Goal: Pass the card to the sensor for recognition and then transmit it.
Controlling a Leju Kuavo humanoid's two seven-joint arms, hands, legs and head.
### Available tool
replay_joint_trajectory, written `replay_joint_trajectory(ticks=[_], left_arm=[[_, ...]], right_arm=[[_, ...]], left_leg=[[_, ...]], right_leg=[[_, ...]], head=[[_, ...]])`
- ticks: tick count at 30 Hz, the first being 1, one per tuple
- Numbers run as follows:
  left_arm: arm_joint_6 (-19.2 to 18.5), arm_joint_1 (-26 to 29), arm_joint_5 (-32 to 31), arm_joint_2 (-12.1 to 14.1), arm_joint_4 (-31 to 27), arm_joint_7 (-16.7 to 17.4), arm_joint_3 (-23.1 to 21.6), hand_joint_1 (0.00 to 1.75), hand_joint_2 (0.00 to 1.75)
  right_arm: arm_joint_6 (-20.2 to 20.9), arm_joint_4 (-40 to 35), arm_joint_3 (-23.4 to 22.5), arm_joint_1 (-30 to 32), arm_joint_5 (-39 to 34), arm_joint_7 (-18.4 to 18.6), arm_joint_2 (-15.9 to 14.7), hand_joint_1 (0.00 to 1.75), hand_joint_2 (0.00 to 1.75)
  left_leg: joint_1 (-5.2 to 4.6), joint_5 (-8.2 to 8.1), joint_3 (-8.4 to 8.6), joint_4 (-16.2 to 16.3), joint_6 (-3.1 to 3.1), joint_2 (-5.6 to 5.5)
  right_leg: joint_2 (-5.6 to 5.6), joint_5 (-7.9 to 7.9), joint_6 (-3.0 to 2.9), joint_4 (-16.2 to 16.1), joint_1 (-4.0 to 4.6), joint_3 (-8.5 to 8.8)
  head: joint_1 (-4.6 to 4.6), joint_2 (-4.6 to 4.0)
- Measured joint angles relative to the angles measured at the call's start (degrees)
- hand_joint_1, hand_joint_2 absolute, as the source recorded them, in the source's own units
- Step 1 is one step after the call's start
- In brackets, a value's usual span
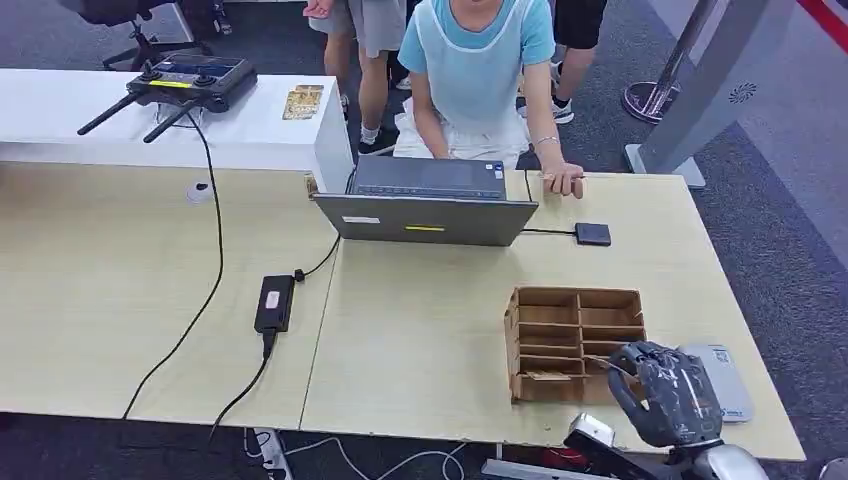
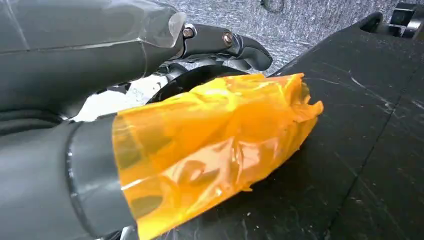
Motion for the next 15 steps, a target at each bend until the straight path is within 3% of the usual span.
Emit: replay_joint_trajectory(ticks=[6, 9, 15], left_arm=[[0.0, 0.0, -0.6, 0.0, 0.0, -0.2, 0.0, 0.0, 0.0], [0.0, 0.0, -1.0, 0.0, 0.0, -0.3, 0.0, 0.0, 0.0], [-0.1, 0.0, -2.0, 0.0, 0.0, -0.9, -0.2, 0.0, 0.0]], right_arm=[[0.6, -3.2, -1.6, 2.0, -6.8, -4.8, -0.5, 1.5, 1.75], [2.0, -4.9, -2.8, 2.6, -9.7, -7.7, -0.5, 1.68, 1.75], [4.0, -6.8, -4.8, 2.0, -15.5, -13.8, -0.5, 1.68, 1.75]], left_leg=[[0.0, 0.0, -0.01, 0.0, 0.0, -0.01], [0.0, 0.0, -0.01, 0.0, 0.0, 0.0], [0.0, 0.0, -0.01, 0.0, 0.0, 0.01]], right_leg=[[-0.01, 0.0, 0.0, 0.0, 0.0, 0.0], [0.0, 0.0, 0.0, 0.0, 0.0, 0.0], [0.0, 0.01, 0.0, 0.0, 0.0, 0.01]], head=[[0.0, 0.0], [0.0, -0.02], [0.0, -0.02]])
